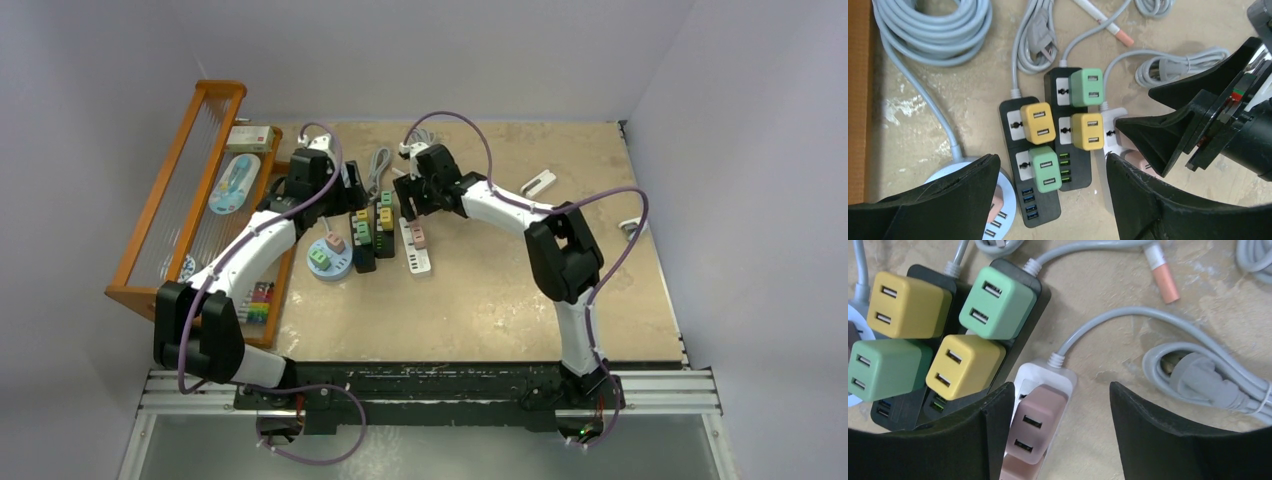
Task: Pull the plug off the socket
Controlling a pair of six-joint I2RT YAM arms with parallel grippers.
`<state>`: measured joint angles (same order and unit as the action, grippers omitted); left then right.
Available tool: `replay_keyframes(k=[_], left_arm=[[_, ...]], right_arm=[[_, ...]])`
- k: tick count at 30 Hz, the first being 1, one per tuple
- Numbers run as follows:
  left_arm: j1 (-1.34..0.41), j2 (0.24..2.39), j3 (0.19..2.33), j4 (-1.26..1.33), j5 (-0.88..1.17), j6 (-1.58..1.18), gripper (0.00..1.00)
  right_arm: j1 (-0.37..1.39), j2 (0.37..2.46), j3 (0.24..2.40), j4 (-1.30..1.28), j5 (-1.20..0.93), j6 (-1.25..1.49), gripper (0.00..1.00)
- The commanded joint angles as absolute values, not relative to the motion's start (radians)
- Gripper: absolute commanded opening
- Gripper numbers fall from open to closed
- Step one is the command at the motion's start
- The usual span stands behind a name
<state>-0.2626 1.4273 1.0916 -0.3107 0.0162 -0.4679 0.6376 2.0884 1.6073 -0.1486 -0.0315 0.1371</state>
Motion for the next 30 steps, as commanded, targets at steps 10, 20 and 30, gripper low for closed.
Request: replay_keyframes(k=[10,20,30], left_arm=[[-0.336,1.422,1.059,-0.231,0.028,-0.539,0.75],[-0.471,1.513,1.046,-0.129,0.046,-0.608,0.74],[-0.519,1.575,1.014,0.014,0.125,-0.682,0.73]], right_arm=[[0.657,2.162,1.718,-0.303,-0.038,0.128,0.35],[0.617,2.053,1.65,-0.234,-0.061,0.182,0.0],[0.5,1.892,1.545,-0.053,-0.211,0.302,0.0]])
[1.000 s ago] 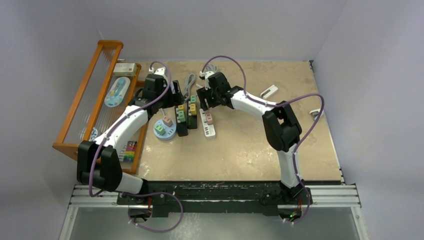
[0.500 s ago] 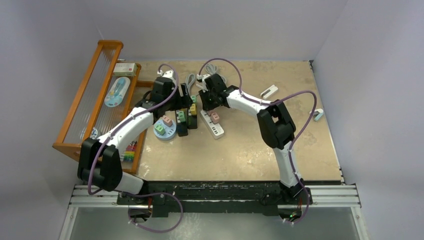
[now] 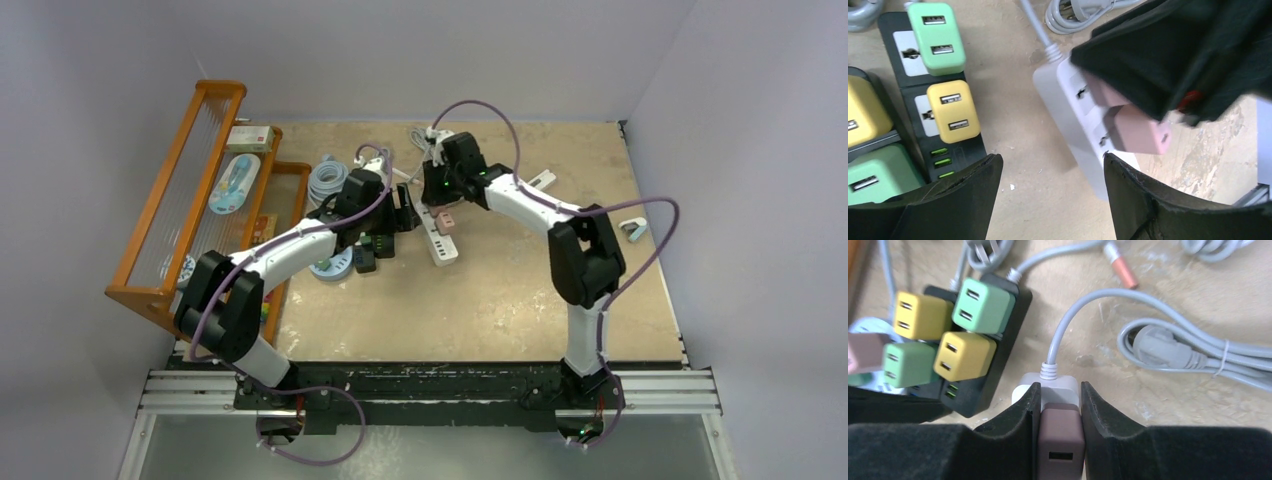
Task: Pull the plug off the socket
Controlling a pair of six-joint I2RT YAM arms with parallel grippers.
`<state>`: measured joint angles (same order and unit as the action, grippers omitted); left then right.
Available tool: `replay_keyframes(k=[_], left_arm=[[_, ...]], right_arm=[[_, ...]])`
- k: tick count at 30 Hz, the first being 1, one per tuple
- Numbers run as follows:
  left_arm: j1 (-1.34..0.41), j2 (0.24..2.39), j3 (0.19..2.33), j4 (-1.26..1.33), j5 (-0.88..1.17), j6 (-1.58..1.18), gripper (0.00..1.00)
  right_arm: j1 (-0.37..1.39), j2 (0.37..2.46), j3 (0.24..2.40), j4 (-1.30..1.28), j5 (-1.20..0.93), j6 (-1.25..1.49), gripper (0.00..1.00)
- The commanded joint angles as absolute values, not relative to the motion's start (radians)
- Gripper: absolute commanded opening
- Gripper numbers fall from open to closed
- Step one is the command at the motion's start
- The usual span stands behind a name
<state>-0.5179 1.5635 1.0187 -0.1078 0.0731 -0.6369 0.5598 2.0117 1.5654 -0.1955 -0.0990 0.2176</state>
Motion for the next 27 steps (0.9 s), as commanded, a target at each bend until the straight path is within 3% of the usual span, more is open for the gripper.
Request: replay_keyframes(k=[1,12,14,16,20,21,27], left_arm=[[-0.521,1.584,1.014,0.029,0.134,-0.687,0.73],[-0.528,1.656,1.01,0.309,0.319,-0.818,0.75],[-0.533,1.672,1.019,0.304,0.317,-0.815,0.72],[-0.536,1.688,1.03,0.288,0.309,-0.809,0.57],[-0.538,1.717,1.033,0.28,0.316,-0.816,0.07],[-0.538,1.723,1.037,0.269,0.306,-0.817,0.0],[-0.536,1.745,1.073,0.163,0.22,-0.797,0.0]], right_arm=[[0.488,1.879,1.533,-0.028,-0.248,0.314,0.0],[0.482,1.839,1.506,0.049,-0.38,0.34,0.0],[0.483,1.835,1.507,0.053,-0.392,0.341,0.0],[0.482,1.83,1.506,0.058,-0.405,0.343,0.0],[0.473,1.808,1.506,0.07,-0.426,0.354,0.0],[0.466,1.802,1.506,0.072,-0.438,0.361,0.0],[0.352,1.735,1.468,0.114,-0.513,0.406,0.0]])
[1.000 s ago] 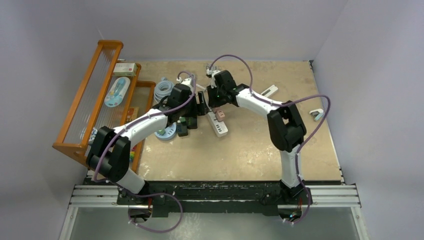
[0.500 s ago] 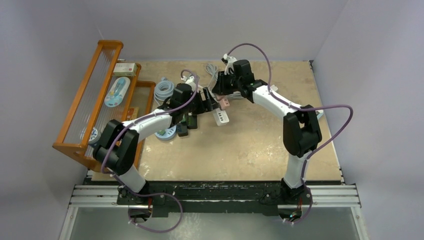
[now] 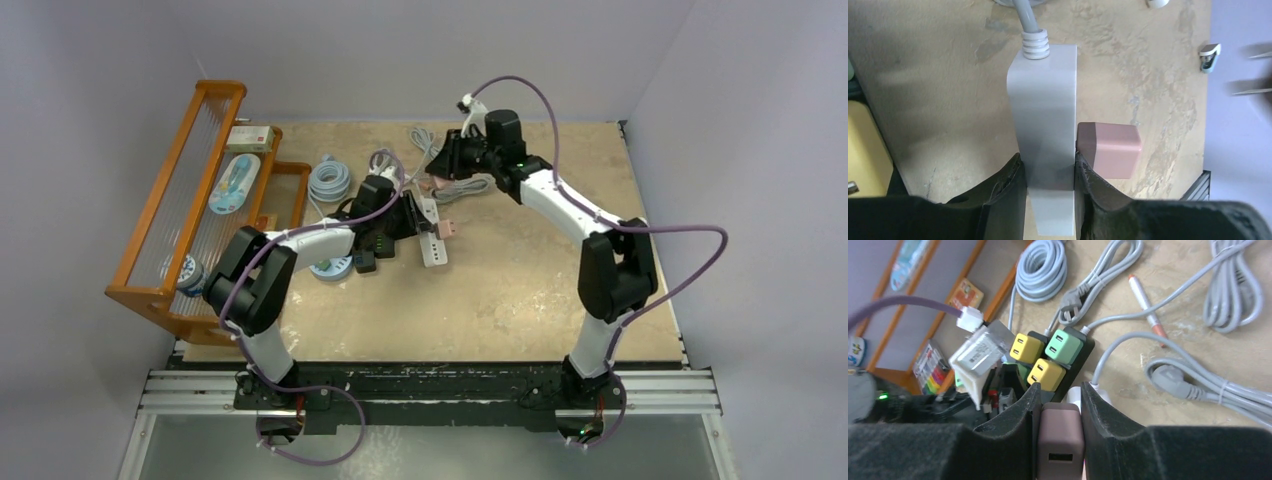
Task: Pull the plug off the socket
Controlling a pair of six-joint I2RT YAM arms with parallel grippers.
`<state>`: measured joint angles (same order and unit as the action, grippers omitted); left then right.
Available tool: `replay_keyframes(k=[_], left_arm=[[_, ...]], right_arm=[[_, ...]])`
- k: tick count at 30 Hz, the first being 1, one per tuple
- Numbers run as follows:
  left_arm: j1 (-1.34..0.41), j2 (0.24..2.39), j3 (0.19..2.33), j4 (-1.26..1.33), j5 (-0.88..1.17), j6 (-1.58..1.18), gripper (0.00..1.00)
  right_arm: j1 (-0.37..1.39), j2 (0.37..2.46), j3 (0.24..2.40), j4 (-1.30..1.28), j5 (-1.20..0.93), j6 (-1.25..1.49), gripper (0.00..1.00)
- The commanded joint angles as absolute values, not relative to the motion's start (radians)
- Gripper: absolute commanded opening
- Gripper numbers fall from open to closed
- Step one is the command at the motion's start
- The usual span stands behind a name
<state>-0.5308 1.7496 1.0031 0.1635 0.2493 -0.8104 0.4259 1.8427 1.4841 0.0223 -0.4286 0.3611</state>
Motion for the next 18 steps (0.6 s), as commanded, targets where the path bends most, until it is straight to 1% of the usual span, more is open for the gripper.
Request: replay_keyframes(k=[1,5,10,14,18], left_arm=[[-0.535,1.749,1.081,0.155,0.215,-0.795,0.0],[-0.529,1.76,1.116,0.143,0.21,-0.788,0.0],[-0.517,1.776,1.171,0.11,0.212,-0.766,0.0],[-0.509,1.789,1.187,0.1,0.222,-0.76,0.0],[-0.508,1.798,1.189,0.103,0.227,-0.764,0.0]], right_arm=[[0.334,1.72,1.45,0.114,-0.505,0.403,0.0],[0.26,1.663,1.299,0.114,-0.43,0.384,0.0],[0.163,1.626,1.032,0.173,-0.46,0.402,0.0],[0.146,1.64,0.912,0.199,-0.463,0.387,0.0],[0.136,1.677,0.852,0.296,-0.519,0.42,0.0]])
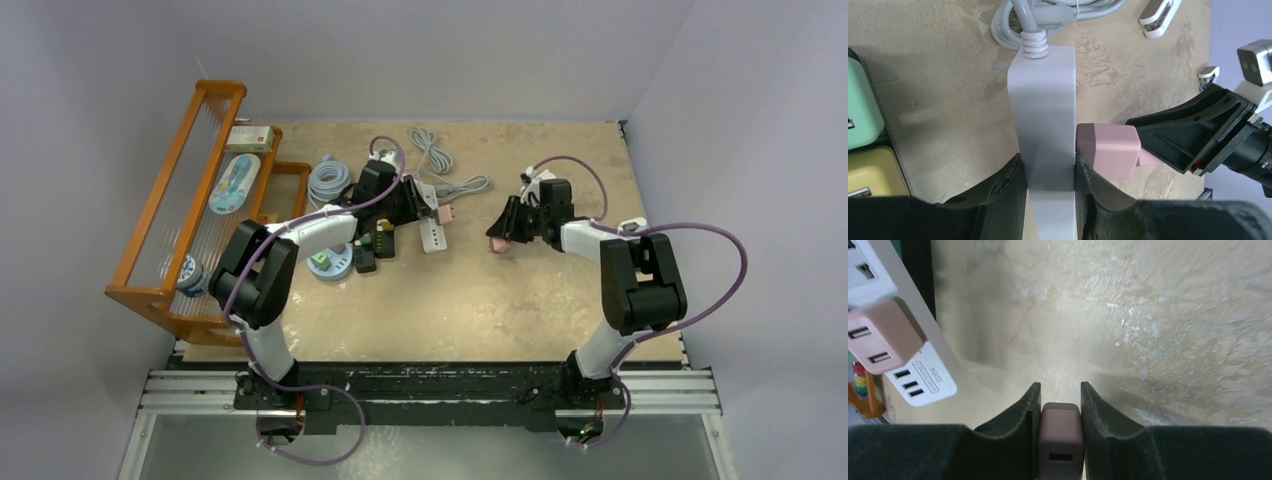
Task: Pull the plug off the socket
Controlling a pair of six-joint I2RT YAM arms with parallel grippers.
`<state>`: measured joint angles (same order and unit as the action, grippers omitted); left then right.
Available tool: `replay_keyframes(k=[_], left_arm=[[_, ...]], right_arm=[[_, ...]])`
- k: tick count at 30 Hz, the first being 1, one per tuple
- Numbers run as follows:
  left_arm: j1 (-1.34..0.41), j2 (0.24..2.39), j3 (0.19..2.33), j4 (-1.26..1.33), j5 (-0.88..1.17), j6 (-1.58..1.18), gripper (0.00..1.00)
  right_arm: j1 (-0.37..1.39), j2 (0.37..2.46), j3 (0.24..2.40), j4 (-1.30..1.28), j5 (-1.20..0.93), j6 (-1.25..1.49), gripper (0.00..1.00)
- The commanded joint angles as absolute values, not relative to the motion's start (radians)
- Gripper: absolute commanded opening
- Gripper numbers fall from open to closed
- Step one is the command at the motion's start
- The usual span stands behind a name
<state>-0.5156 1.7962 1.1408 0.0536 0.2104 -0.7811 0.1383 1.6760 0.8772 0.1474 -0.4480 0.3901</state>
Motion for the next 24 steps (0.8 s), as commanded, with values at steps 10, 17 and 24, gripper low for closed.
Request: replay_keyframes(k=[10,17,24], left_arm=[[-0.508,1.802,1.203,0.046,0.163,-0.722,0.0],[-0.509,1.814,1.211,0.053,0.171,-0.725,0.0],[-0.509,1.814,1.21,0.058,0.174,-0.729,0.0]], right_arm=[[0.12,1.755,0.918,0.391,-0.525,0.423,0.8],[0.188,1.663,1.026,0.365,-0.523,0.35,0.87],[0.301,1.718,1.117,0.325,-0.542,0.324,0.83]])
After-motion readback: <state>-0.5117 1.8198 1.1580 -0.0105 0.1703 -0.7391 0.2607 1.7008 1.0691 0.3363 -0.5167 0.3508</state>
